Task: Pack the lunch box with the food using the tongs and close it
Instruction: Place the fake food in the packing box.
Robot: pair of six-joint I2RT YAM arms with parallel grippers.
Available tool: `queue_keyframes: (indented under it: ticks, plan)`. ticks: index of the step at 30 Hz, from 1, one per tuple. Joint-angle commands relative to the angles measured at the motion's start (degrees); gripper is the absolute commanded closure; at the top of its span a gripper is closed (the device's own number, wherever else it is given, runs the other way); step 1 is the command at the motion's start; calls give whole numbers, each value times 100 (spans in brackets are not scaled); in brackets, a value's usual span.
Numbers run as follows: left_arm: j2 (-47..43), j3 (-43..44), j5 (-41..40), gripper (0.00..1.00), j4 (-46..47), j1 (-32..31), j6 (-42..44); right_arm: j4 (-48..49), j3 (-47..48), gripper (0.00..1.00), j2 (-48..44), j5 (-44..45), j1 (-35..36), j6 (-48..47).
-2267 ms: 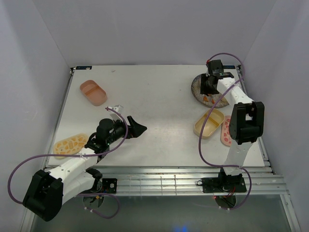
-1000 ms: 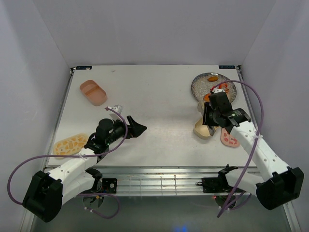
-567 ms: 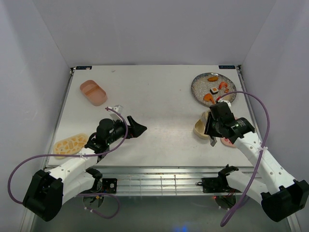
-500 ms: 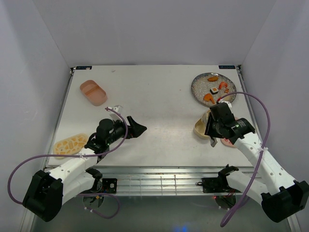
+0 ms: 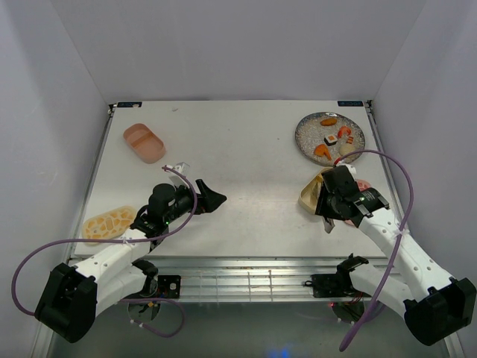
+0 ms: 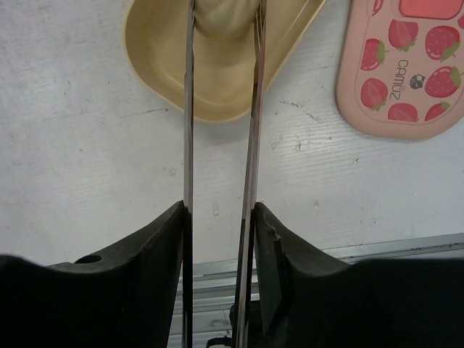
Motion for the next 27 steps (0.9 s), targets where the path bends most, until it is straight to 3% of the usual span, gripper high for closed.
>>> queue_keyframes:
  ticks: [1, 16, 27]
  plan:
    - [-55, 7, 38, 2, 78, -23, 9, 374, -73, 54, -82, 11, 39, 55]
    - [-64, 16, 64, 2, 78, -23, 9, 323, 32, 39, -56, 204, 65, 64]
    - [-47, 16, 82, 2, 78, -23, -18, -328, 717, 42, -337, 406, 65, 81]
